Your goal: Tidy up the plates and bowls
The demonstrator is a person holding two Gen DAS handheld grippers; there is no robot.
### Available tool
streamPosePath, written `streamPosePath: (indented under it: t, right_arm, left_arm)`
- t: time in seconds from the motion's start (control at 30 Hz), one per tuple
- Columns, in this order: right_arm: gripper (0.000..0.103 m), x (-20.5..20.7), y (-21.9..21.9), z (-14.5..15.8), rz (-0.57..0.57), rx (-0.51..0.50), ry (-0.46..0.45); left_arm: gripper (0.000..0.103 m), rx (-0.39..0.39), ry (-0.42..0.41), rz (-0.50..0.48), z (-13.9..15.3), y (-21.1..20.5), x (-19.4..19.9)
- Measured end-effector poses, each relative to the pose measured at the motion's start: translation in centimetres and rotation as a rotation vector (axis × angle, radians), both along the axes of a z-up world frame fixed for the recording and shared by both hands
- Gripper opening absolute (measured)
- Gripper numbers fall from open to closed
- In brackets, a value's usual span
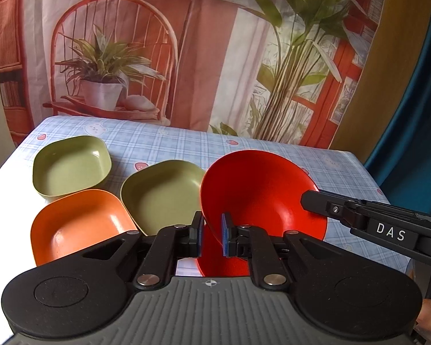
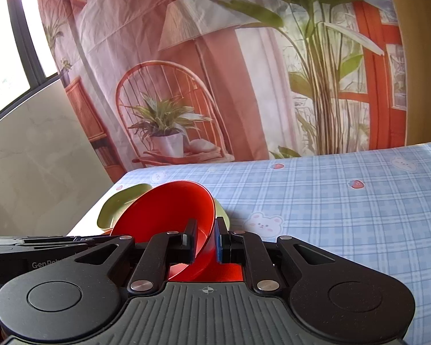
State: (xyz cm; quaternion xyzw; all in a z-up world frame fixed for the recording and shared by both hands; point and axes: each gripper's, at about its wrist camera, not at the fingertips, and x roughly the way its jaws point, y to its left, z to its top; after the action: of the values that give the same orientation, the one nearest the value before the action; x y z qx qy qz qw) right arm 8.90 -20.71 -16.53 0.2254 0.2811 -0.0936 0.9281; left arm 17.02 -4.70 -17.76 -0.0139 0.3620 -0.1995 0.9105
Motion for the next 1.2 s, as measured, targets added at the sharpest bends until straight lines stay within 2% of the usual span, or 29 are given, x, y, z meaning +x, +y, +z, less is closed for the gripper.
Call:
streamPosePath:
  t: [0.37,0.83,1.2]
  right_arm:
    - [0.012,-2.4,-1.7,-1.8,-0.042,0.029,0.021]
    - [0.012,-2.8,-1.8,-3.3,-0.054,0.050,0.054]
    - [0.012,-2.9,-1.8,-3.3,-0.046,0.045,0.051]
  left_arm:
    - [0.014,0.033,0.022,-0.058,-1.1,-1.8,-0.7]
    - [0.014,0.043,0.056,-0.082,-2.1,-2.1,-0.5]
    - [0.014,0.039,0.068,-0.086,-2.3,-2.0,-0.2]
